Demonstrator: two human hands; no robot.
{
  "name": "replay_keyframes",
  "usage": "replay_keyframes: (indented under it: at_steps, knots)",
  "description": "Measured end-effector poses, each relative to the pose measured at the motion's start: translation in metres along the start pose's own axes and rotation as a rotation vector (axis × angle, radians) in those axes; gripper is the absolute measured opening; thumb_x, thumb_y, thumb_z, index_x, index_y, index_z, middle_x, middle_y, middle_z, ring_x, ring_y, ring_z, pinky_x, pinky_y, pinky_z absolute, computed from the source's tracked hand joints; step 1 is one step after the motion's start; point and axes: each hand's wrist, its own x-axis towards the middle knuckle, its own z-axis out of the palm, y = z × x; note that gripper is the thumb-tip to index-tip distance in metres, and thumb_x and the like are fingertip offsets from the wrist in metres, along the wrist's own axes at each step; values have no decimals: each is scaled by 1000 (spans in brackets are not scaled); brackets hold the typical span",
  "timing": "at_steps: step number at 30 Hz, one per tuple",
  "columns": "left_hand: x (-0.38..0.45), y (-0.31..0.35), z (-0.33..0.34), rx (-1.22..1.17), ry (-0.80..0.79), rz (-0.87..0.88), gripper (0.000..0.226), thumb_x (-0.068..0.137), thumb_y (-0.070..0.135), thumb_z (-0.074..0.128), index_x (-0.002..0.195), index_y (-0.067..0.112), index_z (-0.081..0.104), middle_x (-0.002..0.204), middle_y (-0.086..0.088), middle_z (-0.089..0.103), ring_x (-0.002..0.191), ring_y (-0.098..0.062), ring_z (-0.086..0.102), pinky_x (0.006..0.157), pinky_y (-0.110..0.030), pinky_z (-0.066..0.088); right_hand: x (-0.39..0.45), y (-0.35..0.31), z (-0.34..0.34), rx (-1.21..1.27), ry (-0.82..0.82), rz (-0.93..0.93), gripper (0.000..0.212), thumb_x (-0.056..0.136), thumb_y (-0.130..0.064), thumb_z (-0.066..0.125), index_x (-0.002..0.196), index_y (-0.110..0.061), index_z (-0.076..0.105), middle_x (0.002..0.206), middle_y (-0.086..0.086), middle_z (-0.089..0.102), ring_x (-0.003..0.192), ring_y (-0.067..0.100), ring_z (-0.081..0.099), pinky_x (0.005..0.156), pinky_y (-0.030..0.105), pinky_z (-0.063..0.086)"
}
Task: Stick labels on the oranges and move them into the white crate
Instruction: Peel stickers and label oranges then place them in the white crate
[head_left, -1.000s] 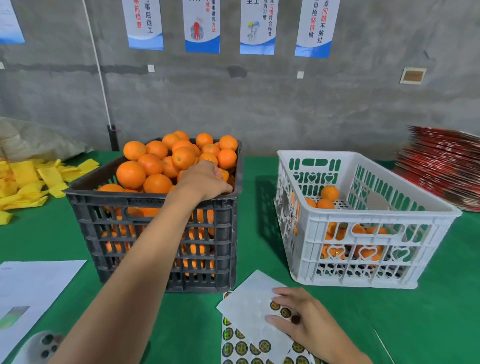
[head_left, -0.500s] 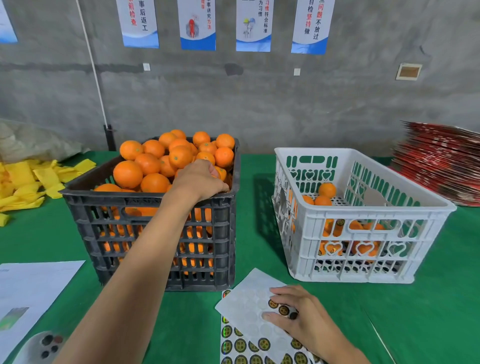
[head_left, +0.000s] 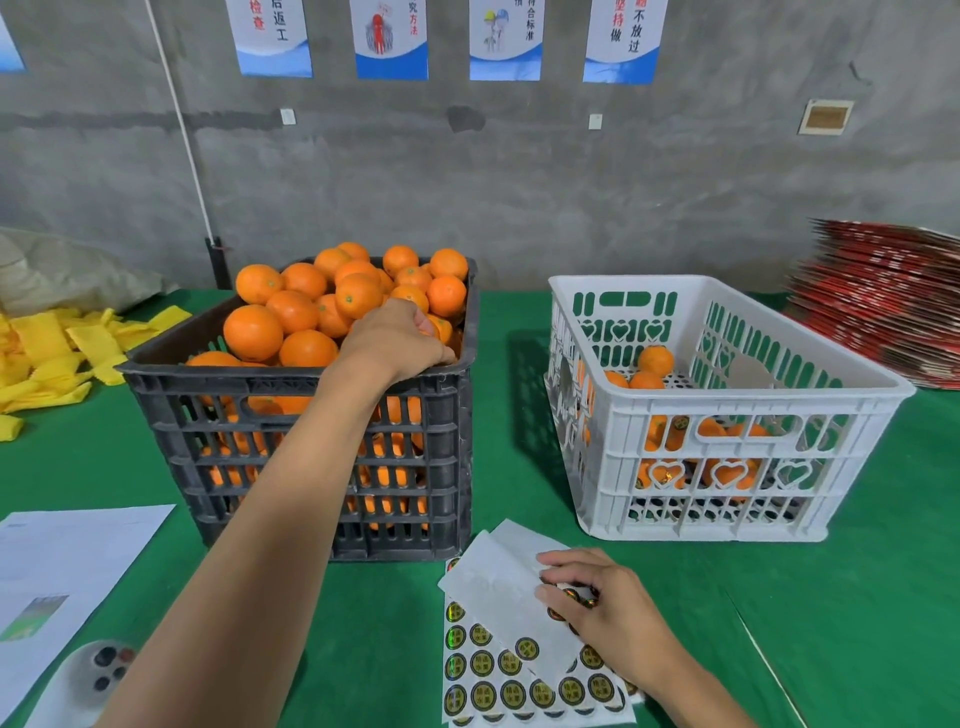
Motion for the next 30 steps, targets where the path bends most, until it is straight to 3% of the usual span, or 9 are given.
replay_keyframes:
  at_steps: [7,18,21,23,28,30]
  knots:
    - [1,0,1,0,6,1,29,77,31,83,98,22,64,91,3,61,89,-19,59,82,-38,54,0,-6,-3,218,5,118,6,88,-26,80,89,-31,82,118,-28,68,115,-6,61,105,32,50]
    - [0,0,1,-7,12,-10,29,76,31,82,98,22,65,91,3,62,90,-20,60,80,-37,54,5,-10,-8,309,9,176,16,90,-16,77,79,-24,84,119,-23,71,110,-6,64,100,24,47]
    - [-1,0,0,-11,12,-9,28,76,30,82,96,22,65,89,3,63,86,-18,60,78,-36,54,7,-6,-7,344,11,199,16,91,-15,76,78,-22,84,118,-22,72,100,-6,68,89,24,53]
    - [-1,0,0,-16,14,-5,27,75,30,82,96,21,66,88,3,64,84,-17,60,77,-36,54,7,-7,-5,330,18,181,16,91,-17,77,78,-24,83,120,-20,71,96,-4,69,76,23,55]
    - [-1,0,1,-6,6,1,26,77,30,81,96,22,65,90,1,64,88,-20,61,82,-38,55,0,-2,-1,121,14,60,6,87,-35,81,88,-40,79,123,-27,65,118,-8,58,98,19,47]
    - [1,-2,1,-12,15,5,25,76,29,82,93,23,64,90,2,64,86,-18,60,76,-35,53,-2,0,-6,-15,-53,-18,29,82,-57,79,106,-43,75,129,-35,58,127,-13,47,104,13,39]
